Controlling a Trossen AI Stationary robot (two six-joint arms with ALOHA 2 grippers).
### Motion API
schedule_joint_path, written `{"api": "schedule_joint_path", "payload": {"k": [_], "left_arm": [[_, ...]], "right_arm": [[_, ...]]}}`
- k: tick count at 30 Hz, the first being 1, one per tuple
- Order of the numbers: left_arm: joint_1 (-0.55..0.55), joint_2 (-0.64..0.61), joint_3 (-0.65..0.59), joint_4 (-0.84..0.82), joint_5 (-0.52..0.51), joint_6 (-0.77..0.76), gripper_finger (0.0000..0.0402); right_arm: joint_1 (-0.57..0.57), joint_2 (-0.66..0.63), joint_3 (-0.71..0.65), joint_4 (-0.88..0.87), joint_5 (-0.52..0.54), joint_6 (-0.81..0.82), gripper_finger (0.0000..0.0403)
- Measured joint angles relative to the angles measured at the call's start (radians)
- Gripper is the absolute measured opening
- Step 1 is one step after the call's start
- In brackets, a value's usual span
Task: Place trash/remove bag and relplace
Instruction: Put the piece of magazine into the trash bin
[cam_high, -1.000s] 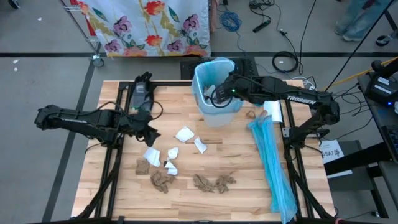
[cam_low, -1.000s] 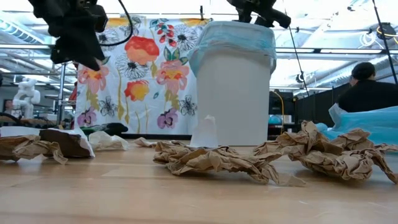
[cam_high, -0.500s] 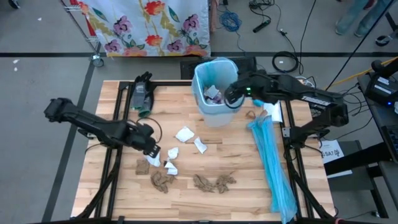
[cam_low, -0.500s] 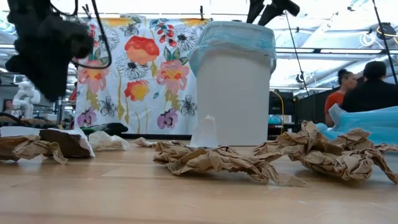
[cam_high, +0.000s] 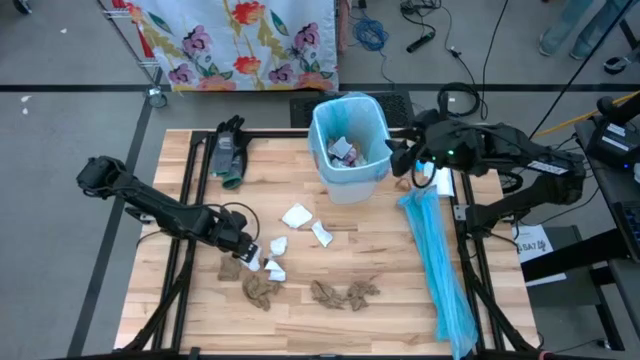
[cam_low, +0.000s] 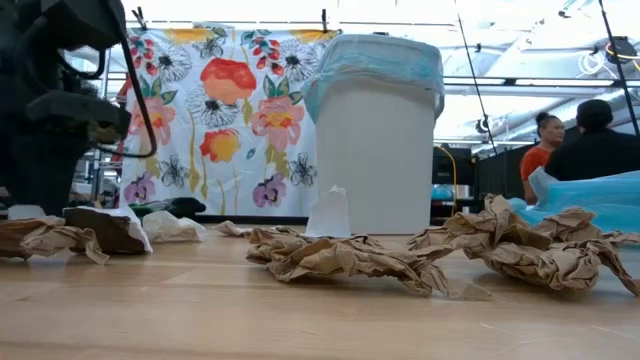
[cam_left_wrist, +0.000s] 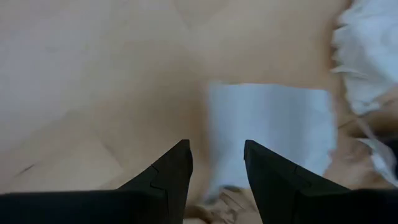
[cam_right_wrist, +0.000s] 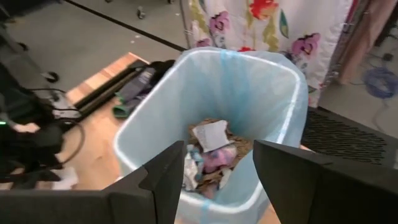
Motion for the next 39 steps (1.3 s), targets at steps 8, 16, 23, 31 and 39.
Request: {"api": "schedule_joint_path", "payload": {"k": [8, 16, 23, 31, 39], "left_arm": [[0.006, 0.016, 0.001, 0.071, -0.024, -0.026, 0.0013], [0.006, 0.016, 0.192, -0.036, -0.119, 0.023, 0.0003], [0.014, 0.016, 0.474, -0.249, -0.249, 0.162, 0.0002], [0.092, 0.016, 0.786, -0.335, -0.378, 0.402, 0.0001], [0.273, 0.060, 0.997, -0.273, -0.334, 0.675, 0.0000]], "right_arm": [[0.064, -0.029, 0.000, -0.001, 0.000, 0.008, 0.0185], [0.154, -0.031, 0.000, -0.160, -0.022, 0.165, 0.0185], [0.274, -0.013, 0.000, -0.421, -0.018, 0.403, 0.0185], [0.411, 0.001, -0.160, -0.376, -0.018, 0.566, 0.0185], [0.468, 0.001, -0.421, -0.113, -0.078, 0.701, 0.0185]]}}
